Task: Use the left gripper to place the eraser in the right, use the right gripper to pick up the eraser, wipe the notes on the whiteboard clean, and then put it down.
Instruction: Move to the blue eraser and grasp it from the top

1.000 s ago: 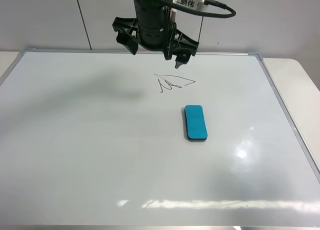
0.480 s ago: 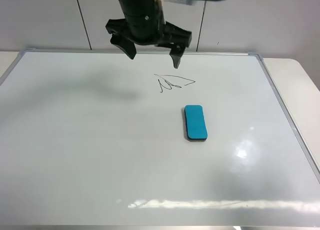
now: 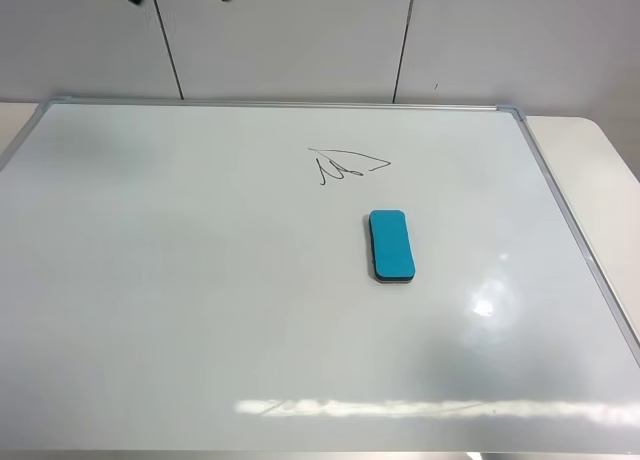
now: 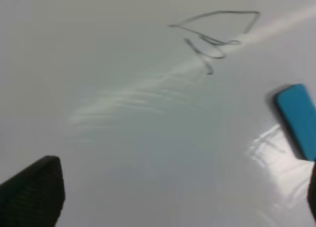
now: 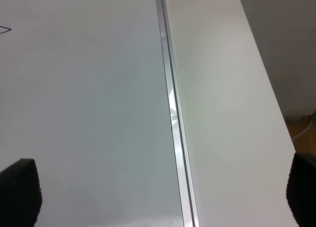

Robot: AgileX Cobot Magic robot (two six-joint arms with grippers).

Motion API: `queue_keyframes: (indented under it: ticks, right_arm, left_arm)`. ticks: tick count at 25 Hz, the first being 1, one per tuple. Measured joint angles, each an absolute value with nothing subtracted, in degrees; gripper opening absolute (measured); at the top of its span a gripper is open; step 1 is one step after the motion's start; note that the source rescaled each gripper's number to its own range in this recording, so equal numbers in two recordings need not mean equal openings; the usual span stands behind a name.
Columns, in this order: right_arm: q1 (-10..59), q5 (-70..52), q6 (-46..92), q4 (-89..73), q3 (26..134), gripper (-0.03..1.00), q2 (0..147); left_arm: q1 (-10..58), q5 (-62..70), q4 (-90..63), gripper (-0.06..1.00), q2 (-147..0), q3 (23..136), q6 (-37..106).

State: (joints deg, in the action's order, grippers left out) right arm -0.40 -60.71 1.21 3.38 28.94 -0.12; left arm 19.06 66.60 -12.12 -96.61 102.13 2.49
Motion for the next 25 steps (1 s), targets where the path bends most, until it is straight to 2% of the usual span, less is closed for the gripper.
queue_keyframes:
  ticks: [11,13,25]
  right_arm:
    - [-0.4,-60.7,1.2,3.4,28.9,1.0,-0.1]
    - [-0.4,-60.7,1.2,3.4,28.9,1.0,-0.1]
    - [-0.4,-60.7,1.2,3.4,28.9,1.0,-0.1]
  left_arm:
    - [-7.3,68.9,-9.2,1.0,-73.4,102.1,5.2]
    - [-9.0,68.9,-8.0,1.0,-67.9,102.1,4.9]
    - [-9.1,69.3,-0.5,1.0,-45.1,101.5,4.9]
